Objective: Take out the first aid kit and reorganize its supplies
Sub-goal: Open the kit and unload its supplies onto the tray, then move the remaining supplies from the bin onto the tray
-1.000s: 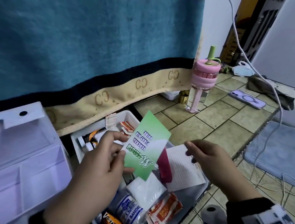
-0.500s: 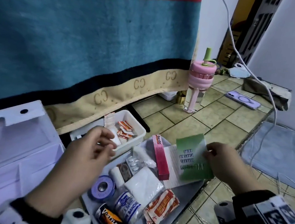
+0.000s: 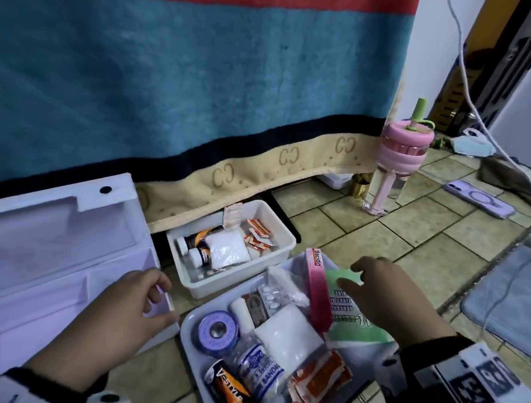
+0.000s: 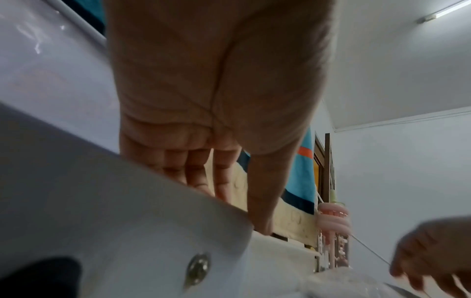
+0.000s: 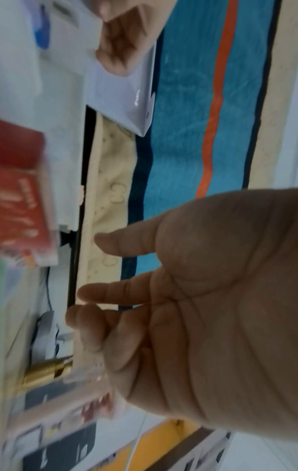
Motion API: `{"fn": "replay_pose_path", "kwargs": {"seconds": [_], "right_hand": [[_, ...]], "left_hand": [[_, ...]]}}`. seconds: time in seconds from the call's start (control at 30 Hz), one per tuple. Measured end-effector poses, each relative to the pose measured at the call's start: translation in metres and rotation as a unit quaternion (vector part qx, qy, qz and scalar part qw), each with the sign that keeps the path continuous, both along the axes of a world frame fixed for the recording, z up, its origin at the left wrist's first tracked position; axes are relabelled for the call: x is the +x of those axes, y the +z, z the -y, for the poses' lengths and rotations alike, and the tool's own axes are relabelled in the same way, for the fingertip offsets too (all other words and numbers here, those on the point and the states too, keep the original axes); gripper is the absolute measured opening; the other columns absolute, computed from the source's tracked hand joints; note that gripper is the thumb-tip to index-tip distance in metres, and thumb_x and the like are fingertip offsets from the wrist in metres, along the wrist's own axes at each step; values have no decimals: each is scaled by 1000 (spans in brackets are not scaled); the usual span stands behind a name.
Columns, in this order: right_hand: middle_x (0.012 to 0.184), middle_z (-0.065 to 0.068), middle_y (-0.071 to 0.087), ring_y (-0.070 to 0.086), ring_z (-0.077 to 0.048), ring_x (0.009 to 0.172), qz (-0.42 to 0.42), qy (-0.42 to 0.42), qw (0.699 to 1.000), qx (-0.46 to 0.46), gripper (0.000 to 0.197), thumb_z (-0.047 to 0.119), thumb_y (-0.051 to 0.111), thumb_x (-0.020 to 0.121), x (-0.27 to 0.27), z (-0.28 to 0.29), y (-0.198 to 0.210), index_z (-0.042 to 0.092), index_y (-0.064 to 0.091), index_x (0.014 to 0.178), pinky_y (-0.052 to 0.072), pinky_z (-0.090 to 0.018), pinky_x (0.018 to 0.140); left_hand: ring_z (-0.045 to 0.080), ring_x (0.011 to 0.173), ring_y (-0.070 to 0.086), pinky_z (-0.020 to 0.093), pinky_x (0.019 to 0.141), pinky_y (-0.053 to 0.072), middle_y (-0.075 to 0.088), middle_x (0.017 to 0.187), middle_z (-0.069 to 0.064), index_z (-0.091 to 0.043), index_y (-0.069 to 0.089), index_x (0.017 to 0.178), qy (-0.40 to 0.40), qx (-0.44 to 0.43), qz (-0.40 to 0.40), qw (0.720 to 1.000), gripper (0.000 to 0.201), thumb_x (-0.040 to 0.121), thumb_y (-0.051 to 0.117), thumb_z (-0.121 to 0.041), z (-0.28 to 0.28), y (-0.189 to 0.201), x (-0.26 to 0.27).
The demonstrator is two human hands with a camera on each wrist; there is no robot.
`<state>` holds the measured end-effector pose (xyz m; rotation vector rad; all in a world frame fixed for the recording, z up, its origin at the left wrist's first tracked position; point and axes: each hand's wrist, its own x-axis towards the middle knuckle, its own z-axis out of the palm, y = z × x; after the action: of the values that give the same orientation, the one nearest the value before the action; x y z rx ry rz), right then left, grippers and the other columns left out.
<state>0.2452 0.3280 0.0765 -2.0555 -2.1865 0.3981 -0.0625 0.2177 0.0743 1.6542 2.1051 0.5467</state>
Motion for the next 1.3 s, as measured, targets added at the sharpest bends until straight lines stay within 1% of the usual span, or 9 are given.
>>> {"fn": "replay_pose_path", "kwargs": {"seconds": [0.2,0.3,0.4,0.5,0.6,0.77,0.93,1.13,1.3], "right_hand": [[115,-3,62,60,-21,98,10,199,980,9,40,38,61,87,-58,-15,39,21,56,123,50,-31,82],[124,-6,60,56,-25,110,50,305,951,4,42,31,57,90,-100,-35,42,21,50,130,45,-31,88],[135,-7,51,50,-26,120,120,360,925,23,46,20,49,94,-138,-53,34,20,40,139,44,-32,95],[146,-4,39,39,-28,128,222,401,888,22,56,12,43,96,-161,-63,18,26,24,147,40,-44,102],[137,-10,45,37,-32,125,250,395,884,2,60,15,49,93,-170,-65,6,27,24,146,38,-48,101],[125,-7,49,38,-28,121,228,390,890,55,41,27,62,86,-166,-62,9,19,54,126,34,-41,100],[109,-1,65,57,-22,105,55,378,922,68,23,14,61,84,-132,-45,47,20,66,106,48,-33,85],[85,13,55,55,-9,80,32,403,913,61,11,18,71,78,-66,6,61,23,67,87,39,-18,65],[78,8,58,58,-13,75,66,433,897,56,15,18,45,66,-40,31,20,24,58,70,31,-13,60]], "left_hand": [[8,59,51,20,54,36,54,70,-3,-28,28,98,-16,-41,-2,999,23,94,50,-31,4,-16,6],[19,68,58,32,64,43,59,76,-1,-26,22,98,-1,-58,-28,998,25,95,44,-38,7,-20,8],[19,65,48,34,61,35,46,68,-3,-23,25,84,-28,-94,-74,992,27,97,39,-42,6,-17,8],[20,61,40,35,59,29,39,64,-3,-21,24,82,-40,-101,-91,990,29,97,37,-42,5,-15,10],[20,62,40,34,59,29,39,64,-3,-21,25,84,-40,-100,-90,990,28,97,37,-42,5,-18,7],[21,63,41,34,58,29,39,65,-3,-20,24,86,-44,-96,-95,990,28,97,37,-42,6,-21,5],[18,58,39,34,57,29,38,63,-2,-20,22,83,-48,-105,-108,987,30,97,37,-42,4,-21,5],[13,54,40,28,49,26,41,61,-1,-20,21,80,-41,-112,-107,987,32,97,38,-41,2,-20,7],[12,53,40,25,46,24,41,60,-1,-19,22,84,-41,-116,-118,985,29,98,37,-40,4,-17,11]]}}
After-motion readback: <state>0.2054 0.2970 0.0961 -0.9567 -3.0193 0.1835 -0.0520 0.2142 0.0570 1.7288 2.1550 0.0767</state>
